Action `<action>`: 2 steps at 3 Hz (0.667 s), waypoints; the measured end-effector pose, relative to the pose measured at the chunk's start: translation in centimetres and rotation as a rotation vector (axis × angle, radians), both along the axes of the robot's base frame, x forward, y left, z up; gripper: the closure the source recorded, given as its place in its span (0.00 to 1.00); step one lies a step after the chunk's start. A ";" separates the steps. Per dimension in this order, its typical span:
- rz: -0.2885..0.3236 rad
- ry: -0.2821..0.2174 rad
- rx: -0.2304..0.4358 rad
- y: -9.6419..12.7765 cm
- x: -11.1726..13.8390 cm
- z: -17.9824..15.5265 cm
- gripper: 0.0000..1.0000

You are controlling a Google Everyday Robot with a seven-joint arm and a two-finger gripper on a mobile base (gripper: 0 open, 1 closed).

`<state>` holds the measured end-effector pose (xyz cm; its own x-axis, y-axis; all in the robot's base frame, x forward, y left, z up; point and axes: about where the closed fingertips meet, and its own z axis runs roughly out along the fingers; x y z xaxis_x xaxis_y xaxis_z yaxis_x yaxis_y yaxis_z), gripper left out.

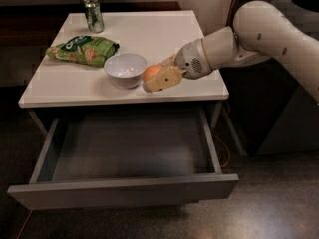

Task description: Place orange into top drawer

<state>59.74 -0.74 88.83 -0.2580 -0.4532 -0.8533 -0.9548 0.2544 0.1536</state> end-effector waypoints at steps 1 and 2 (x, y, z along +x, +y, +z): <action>0.032 -0.057 -0.028 0.2 -2.8 -0.8 1.00; 0.076 -0.100 -0.063 1.0 -5.8 -2.0 1.00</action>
Offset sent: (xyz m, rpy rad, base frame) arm -0.0916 0.0151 -0.0353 -0.1064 -0.1514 0.1198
